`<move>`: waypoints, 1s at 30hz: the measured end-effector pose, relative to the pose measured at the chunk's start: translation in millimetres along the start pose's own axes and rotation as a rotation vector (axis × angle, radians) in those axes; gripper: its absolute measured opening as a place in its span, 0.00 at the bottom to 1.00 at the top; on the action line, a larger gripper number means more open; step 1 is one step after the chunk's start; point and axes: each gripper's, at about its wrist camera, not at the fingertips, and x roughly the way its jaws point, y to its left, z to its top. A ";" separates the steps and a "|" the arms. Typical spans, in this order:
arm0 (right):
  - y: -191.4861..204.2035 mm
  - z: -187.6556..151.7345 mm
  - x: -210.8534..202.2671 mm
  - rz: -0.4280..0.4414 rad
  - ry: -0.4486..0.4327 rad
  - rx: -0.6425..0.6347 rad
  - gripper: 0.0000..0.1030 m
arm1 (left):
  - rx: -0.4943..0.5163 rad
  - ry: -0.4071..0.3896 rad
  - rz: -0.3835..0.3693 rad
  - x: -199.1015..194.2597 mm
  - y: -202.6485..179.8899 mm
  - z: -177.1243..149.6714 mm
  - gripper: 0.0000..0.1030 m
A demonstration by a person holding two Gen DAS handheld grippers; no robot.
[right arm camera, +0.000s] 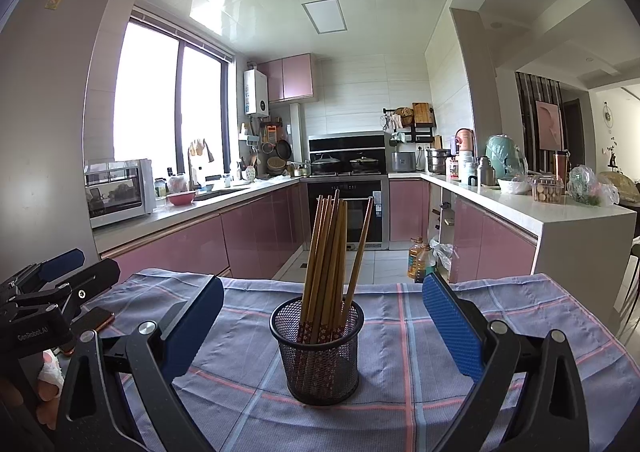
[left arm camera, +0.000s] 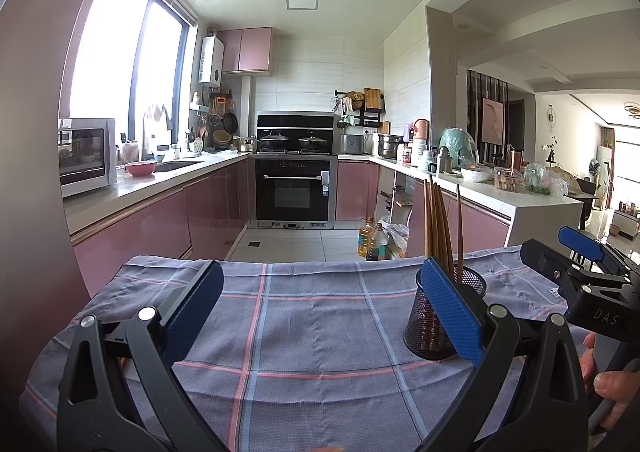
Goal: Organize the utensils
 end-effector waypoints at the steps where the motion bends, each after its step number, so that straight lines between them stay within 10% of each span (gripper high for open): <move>1: -0.1 -0.1 -0.1 0.000 0.000 0.000 0.93 | 0.000 0.000 0.000 0.2 0.2 -0.2 0.95; 30: 4.4 -3.2 1.6 -0.004 0.007 0.007 0.93 | 0.001 0.002 0.002 -0.1 -1.2 0.1 0.95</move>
